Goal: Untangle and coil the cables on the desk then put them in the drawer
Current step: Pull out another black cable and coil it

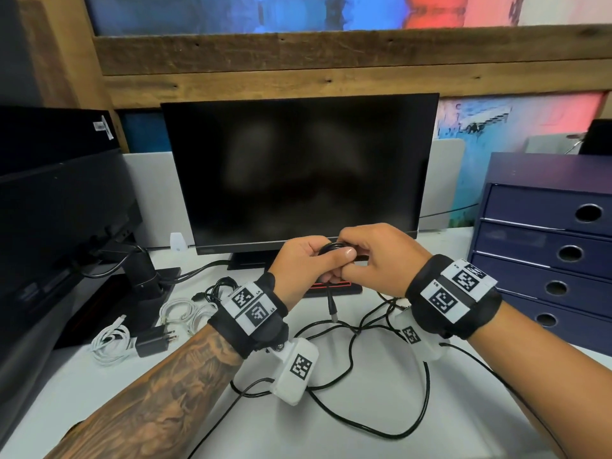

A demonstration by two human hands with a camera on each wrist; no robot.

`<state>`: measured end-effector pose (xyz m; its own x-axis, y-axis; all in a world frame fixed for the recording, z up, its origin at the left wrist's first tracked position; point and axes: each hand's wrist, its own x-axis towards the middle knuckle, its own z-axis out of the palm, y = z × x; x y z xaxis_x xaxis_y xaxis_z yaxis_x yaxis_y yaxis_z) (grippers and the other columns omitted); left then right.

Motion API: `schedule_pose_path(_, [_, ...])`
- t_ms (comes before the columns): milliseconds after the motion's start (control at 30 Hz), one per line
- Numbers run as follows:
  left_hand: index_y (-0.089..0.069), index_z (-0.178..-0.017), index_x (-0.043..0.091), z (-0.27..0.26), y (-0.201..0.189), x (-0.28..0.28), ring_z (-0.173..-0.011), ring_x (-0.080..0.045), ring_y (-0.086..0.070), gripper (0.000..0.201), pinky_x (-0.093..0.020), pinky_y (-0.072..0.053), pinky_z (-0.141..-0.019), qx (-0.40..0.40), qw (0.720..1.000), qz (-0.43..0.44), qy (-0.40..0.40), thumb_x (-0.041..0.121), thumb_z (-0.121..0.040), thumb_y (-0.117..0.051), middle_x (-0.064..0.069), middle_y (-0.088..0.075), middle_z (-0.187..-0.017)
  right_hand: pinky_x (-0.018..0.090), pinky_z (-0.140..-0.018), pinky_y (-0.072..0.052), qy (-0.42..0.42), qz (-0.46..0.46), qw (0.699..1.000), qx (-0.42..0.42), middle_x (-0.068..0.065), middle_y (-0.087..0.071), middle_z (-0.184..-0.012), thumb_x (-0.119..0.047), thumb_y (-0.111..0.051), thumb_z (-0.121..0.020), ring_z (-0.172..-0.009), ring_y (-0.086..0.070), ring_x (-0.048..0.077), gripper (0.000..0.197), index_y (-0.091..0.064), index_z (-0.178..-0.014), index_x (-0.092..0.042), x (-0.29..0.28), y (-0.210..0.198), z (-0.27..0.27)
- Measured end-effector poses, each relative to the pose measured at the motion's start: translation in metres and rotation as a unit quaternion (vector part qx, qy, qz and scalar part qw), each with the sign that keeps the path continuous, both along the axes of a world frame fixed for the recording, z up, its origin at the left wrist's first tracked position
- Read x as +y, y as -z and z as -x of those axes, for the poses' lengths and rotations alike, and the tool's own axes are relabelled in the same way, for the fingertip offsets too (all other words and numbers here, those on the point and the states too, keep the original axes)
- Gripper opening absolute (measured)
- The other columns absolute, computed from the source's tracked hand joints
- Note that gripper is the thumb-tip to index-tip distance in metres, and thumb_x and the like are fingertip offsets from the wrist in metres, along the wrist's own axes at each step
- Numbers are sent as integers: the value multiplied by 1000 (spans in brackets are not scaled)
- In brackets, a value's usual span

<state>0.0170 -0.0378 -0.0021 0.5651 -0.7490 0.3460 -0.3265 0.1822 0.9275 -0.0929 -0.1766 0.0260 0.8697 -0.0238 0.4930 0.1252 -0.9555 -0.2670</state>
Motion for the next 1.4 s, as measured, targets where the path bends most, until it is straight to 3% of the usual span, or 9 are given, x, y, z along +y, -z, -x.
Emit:
schedule_pose_path(200, [-51, -61, 7, -13, -8, 11, -55, -18, -43, 26, -31, -40, -55, 43, 998, 5, 53, 20, -84, -57, -4, -43, -53, 32, -61, -48, -15, 10, 1000, -16, -9, -55, -75, -35, -65, -90, -69, -52, 11, 13, -60, -93, -23, 11, 5, -2])
schedule_pose_path(400, [-57, -73, 2, -19, -14, 18, -57, -16, -48, 17, -32, -50, -64, 64, 988, -21, 136, 12, -86, -54, -8, -57, -64, 42, -62, -50, -12, -12, 1000, -5, -5, -55, -70, -36, -61, -88, -65, -52, 16, 18, -57, -83, -19, 10, 6, -2])
schedule_pose_path(567, [-65, -88, -7, -14, -7, 5, -61, -17, -57, 13, -34, -50, -69, -15, 999, -17, 32, 5, -93, -62, -9, -63, -70, 38, -57, -50, 27, -31, 999, -36, -4, -56, -65, -41, -58, -82, -62, -54, 16, 21, -57, -76, -21, 6, 10, -6])
schedule_pose_path(700, [-52, -110, 5, -22, -6, 9, -64, -23, -60, 31, -36, -52, -74, -3, 999, 5, 41, 15, -87, -71, -12, -65, -73, 36, -53, -44, 36, -80, 995, -45, -6, -46, -56, -40, -59, -78, -54, -45, 13, 21, -51, -67, -23, 6, 13, -6])
schedule_pose_path(867, [-46, -114, 4, -15, 2, 4, -62, -15, -46, 13, -23, -42, -59, -12, 999, -24, 32, 3, -102, -48, -16, -49, -81, 35, -55, -43, 19, -156, 987, -35, -12, -46, -56, -30, -65, -84, -54, -42, 8, 19, -52, -70, -29, 5, 33, -19])
schedule_pose_path(1033, [-50, -91, 14, -21, 20, 3, -53, -8, -36, 13, -22, -32, -52, 79, 996, -12, -29, 4, -99, -48, 5, -43, -62, 37, -73, -48, -18, -201, 979, -4, -6, -61, -83, -17, -49, -98, -77, -55, 15, 12, -55, -95, -27, -1, 52, -25])
schedule_pose_path(1200, [-47, -90, 12, -17, 29, 11, -51, -6, -35, 15, -19, -29, -49, 89, 995, -17, -29, 0, -98, -48, 7, -40, -58, 32, -89, -47, 37, -35, 998, -29, -11, -57, -101, -18, -63, -96, -98, -53, 13, 18, -72, -110, -25, -11, 71, -22])
schedule_pose_path(1300, [-48, -91, 12, -14, 30, 13, -53, -6, -37, 14, -18, -29, -49, 86, 996, -26, -26, 0, -98, -48, 7, -42, -59, 29, -84, -54, 28, -141, 989, -24, -11, -71, -93, -15, -69, -92, -86, -65, 7, 20, -77, -107, -25, -8, 75, -20])
schedule_pose_path(1400, [-49, -94, 16, -12, 27, 14, -52, -6, -39, 12, -17, -33, -49, 65, 996, -49, -31, 4, -98, -50, 7, -43, -58, 31, -86, -58, -4, -345, 938, -19, -1, -78, -93, -6, -72, -90, -88, -74, 15, 18, -77, -104, -15, 2, 77, -21])
